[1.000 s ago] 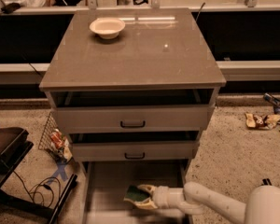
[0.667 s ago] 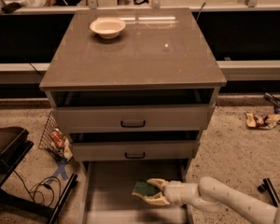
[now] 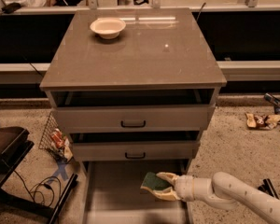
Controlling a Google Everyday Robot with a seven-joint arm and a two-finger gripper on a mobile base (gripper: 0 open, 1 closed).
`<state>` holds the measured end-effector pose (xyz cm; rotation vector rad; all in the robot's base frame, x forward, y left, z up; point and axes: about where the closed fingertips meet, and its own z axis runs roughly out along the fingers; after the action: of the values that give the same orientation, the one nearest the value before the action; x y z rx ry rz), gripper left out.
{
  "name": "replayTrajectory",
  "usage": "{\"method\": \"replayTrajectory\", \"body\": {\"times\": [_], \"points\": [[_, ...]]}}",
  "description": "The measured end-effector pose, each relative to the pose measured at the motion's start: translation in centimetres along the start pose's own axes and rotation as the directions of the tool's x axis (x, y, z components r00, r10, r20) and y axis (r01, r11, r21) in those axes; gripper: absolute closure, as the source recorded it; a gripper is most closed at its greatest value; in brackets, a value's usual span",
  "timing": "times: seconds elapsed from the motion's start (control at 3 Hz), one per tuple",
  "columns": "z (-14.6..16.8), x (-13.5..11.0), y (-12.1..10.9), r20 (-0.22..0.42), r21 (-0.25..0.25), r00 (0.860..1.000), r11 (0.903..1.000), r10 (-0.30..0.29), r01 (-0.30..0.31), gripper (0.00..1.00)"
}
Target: Pick sponge from bottom drawer and place on counter
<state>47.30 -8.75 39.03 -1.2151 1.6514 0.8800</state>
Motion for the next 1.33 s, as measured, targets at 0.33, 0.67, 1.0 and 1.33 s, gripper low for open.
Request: {"method": "replayTrajectory", "body": {"times": [0.33, 0.67, 1.0, 1.33], "points": [[-2.0, -2.0, 0.0, -0.02, 0.021, 1.0, 0.9997, 0.01, -0.01, 1.0], [-6.5, -6.2, 0.4, -0.023, 0.06, 0.998, 0.997, 0.05, -0.049, 1.0], [-12.3, -12.4, 0.0, -0.042, 0.133, 0.997, 0.989, 0.07, -0.064, 1.0], [-17.4, -18.9, -1.4, -0.05, 0.207, 0.997, 0.9772, 0.058, -0.047, 1.0]]}}
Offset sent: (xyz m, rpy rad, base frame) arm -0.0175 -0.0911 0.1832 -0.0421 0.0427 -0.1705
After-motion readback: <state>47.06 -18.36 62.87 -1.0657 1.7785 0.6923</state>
